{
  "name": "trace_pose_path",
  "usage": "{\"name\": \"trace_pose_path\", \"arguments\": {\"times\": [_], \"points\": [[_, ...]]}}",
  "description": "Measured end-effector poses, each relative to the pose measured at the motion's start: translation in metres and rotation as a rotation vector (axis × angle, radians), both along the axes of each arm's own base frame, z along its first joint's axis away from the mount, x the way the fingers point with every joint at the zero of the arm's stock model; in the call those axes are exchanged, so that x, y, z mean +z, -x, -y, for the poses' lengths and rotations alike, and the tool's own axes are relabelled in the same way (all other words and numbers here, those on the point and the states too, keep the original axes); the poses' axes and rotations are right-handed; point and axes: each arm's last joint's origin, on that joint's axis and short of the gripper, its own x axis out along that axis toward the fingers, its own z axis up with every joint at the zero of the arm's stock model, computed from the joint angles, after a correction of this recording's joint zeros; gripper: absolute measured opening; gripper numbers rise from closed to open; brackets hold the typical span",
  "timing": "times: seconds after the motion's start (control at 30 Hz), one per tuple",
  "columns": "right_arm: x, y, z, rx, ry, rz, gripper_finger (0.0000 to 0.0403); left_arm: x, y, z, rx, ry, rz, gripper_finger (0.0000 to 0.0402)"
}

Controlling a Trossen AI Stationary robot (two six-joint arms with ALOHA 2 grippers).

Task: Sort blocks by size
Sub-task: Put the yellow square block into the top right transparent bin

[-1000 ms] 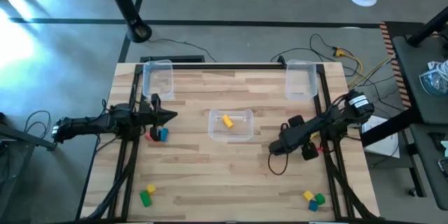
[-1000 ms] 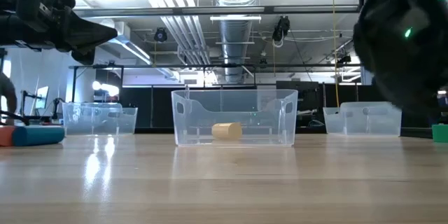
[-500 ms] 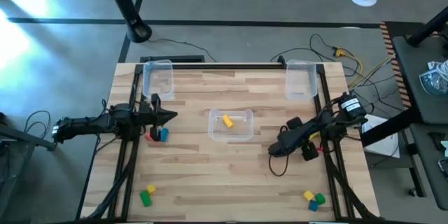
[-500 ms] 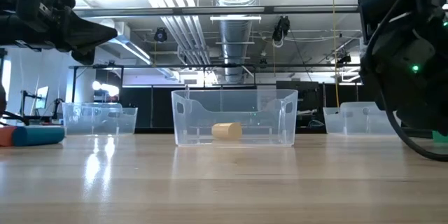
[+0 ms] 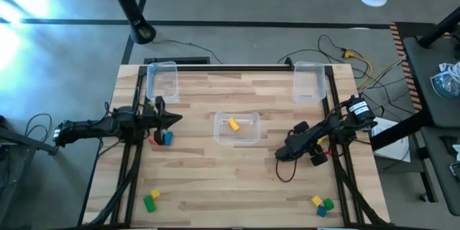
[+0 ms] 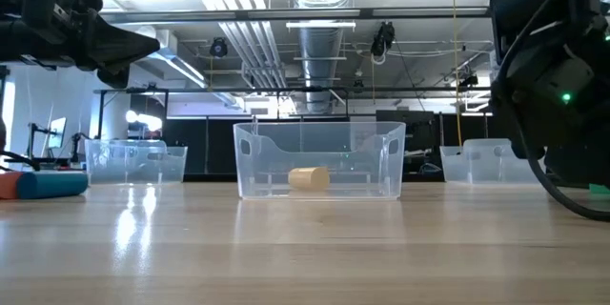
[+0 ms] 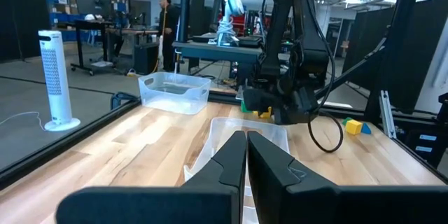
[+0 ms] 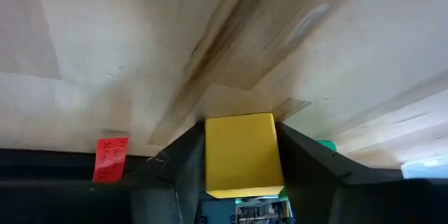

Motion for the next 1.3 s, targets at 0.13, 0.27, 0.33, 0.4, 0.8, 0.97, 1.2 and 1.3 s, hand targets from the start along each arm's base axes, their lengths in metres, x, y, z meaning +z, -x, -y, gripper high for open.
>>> {"name": "trace_pose_path", "arguments": {"times": [0.13,0.27,0.33,0.4,0.8,0.97,1.2,1.3], "points": [[0.000,0.000,0.000,-0.002,0.002,-0.006,0.0158,0.000,0.000,0.000,0.000,0.000,0.000,0.0000],[0.001,0.001,0.000,-0.006,0.010,-0.021,0.0176,0.000,0.000,0.000,0.001,0.000,0.000,0.0000],[0.001,0.001,0.000,-0.008,0.010,-0.021,0.0184,0.000,0.000,0.000,0.000,0.000,0.000,0.0000],[0.001,0.001,0.000,-0.008,0.010,-0.021,0.0191,0.000,0.000,0.000,0.001,0.000,0.000,0.0000],[-0.003,0.001,0.000,-0.010,0.016,-0.043,0.0149,0.000,0.000,0.000,0.000,0.000,0.000,0.0000],[0.010,-0.010,-0.003,-0.031,0.043,-0.057,0.0126,0.000,0.000,0.000,0.001,0.000,0.000,0.0000],[0.073,-0.058,0.000,0.088,0.277,0.120,0.0129,0.000,0.000,0.000,0.001,0.000,0.000,0.0000],[0.099,-0.077,0.028,0.004,0.409,0.278,0.0132,0.000,0.000,0.000,0.001,0.000,0.000,0.0000]]}}
